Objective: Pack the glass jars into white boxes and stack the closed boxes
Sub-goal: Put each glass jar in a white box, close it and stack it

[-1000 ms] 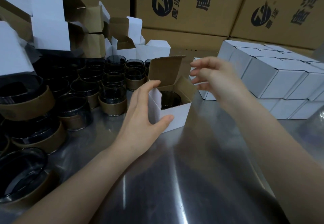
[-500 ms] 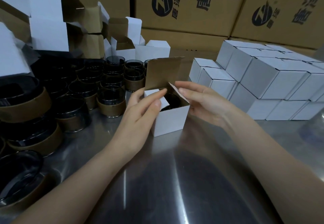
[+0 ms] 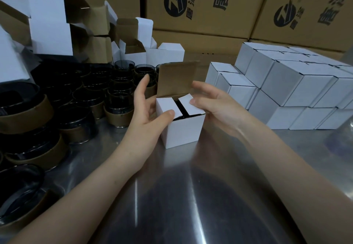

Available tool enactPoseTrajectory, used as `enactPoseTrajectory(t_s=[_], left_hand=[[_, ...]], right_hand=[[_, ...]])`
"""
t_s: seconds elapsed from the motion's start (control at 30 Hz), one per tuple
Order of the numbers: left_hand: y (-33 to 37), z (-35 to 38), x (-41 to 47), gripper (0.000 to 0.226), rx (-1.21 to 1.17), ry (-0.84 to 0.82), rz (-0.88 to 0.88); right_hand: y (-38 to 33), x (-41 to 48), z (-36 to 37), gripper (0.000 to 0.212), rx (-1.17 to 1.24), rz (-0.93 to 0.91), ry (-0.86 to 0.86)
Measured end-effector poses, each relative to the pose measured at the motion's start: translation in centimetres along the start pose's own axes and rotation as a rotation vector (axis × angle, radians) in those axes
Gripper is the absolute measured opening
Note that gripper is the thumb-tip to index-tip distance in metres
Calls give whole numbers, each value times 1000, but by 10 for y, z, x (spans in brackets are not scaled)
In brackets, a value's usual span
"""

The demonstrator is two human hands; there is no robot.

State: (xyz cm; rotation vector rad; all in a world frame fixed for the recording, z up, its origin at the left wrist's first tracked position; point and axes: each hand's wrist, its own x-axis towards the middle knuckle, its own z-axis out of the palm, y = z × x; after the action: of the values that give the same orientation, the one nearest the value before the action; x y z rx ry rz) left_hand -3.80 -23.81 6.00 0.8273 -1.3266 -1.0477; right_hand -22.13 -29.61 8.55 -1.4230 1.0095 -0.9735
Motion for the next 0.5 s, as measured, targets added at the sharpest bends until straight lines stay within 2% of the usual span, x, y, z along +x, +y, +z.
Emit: enactPoseTrajectory(t_s=[0.07, 0.17, 0.27, 0.5], left_hand=[[2, 0, -1, 67, -5, -26, 9], [3, 0, -1, 45, -17, -34, -11], [3, 1, -1, 27, -21, -9, -61], [-2, -2, 0, 20, -35, 34, -131]], right_hand=[[1, 0, 0, 41, -10, -6, 15], [0, -2, -2, 28, -20, -21, -27], [-5, -5, -2, 33, -74, 0, -43], [-3, -4, -5, 34, -35, 18, -65]])
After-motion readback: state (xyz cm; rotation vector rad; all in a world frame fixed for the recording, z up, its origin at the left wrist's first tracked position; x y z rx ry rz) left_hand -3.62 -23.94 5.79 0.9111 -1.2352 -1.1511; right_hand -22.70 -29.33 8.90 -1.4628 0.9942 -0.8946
